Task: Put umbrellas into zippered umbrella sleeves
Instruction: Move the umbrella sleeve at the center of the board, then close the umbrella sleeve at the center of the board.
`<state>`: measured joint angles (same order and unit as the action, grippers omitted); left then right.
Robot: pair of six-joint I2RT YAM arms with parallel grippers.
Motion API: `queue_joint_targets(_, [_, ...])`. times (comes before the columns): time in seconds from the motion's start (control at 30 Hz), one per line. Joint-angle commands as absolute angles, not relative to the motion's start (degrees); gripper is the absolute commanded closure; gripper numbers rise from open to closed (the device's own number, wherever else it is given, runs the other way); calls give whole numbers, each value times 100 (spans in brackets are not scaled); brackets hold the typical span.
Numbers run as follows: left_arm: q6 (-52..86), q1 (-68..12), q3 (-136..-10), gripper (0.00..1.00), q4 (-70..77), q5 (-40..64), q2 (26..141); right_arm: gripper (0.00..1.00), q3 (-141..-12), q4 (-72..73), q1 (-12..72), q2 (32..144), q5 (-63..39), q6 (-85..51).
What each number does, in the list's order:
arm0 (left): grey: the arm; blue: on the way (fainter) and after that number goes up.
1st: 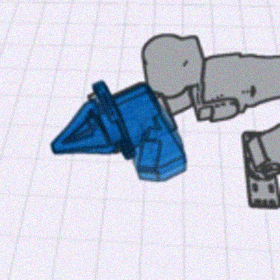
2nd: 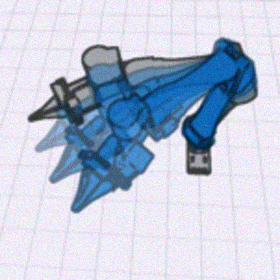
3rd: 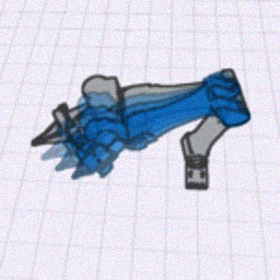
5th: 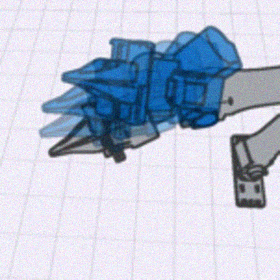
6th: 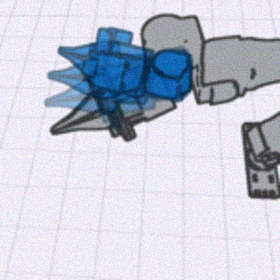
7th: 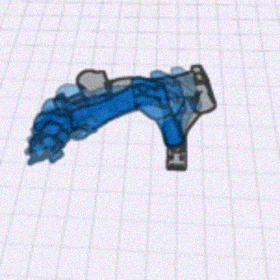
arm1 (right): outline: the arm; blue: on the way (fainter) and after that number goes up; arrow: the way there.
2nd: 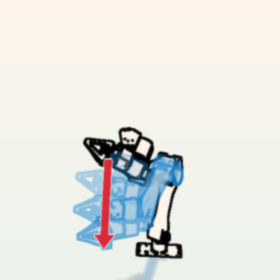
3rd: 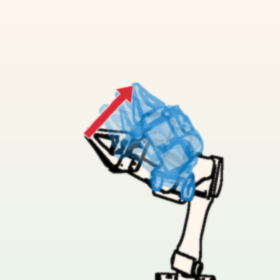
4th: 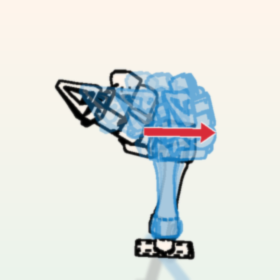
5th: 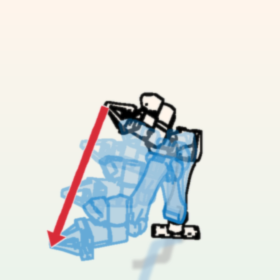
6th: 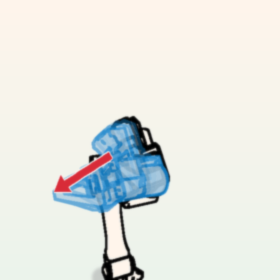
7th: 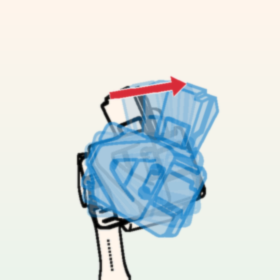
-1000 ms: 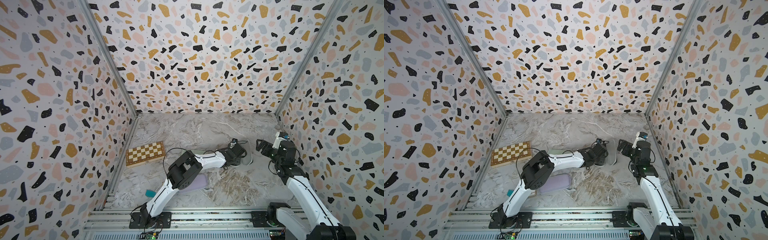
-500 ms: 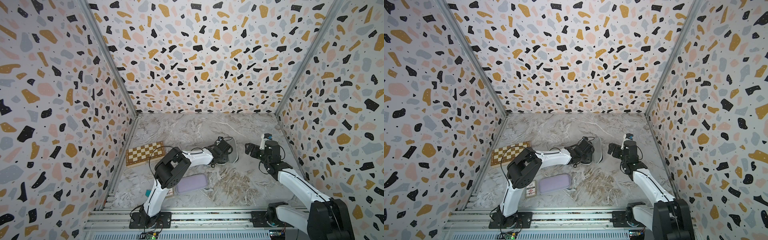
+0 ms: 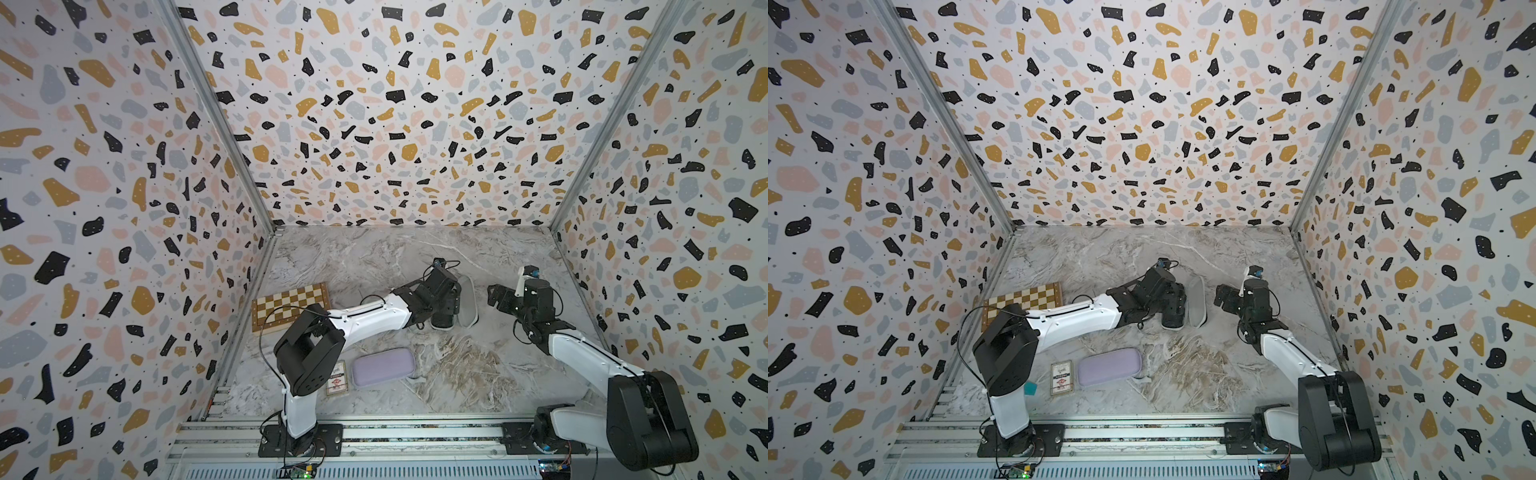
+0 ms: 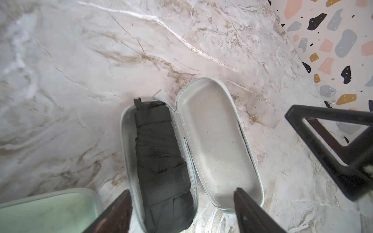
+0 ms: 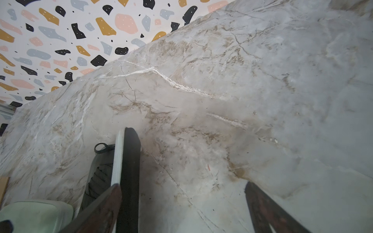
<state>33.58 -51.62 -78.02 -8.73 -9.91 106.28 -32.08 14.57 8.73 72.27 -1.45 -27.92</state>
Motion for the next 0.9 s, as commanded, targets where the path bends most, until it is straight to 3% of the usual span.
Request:
queue_joint_targets(0.0, [2805, -5003, -7893, 32, -963, -914, 10603, 7, -3360, 1687, 853, 7344, -68, -2848])
queue_joint_targets(0.17, [2315, -4593, -8601, 43, -1397, -608, 11165, 12, -3407, 1817, 853, 7615, -151, -2865])
queue_joint_targets(0.3, [2253, -4217, -9337, 45, -1652, -193, 11885, 16, -3418, 1938, 847, 7848, -165, -2826])
queue_joint_targets(0.6, [2116, -4077, -11314, 53, -2619, -285, 13470, 23, -3630, 2048, 869, 8388, -482, -2735])
queue_joint_targets(0.7, [2194, -4078, -11421, 62, -2821, -269, 13608, 24, -3640, 2054, 939, 8402, -501, -2694])
queue_joint_targets(0.87, [2536, -4077, -10429, 66, -2563, -492, 12993, 23, -3647, 2056, 1020, 8442, -540, -2639])
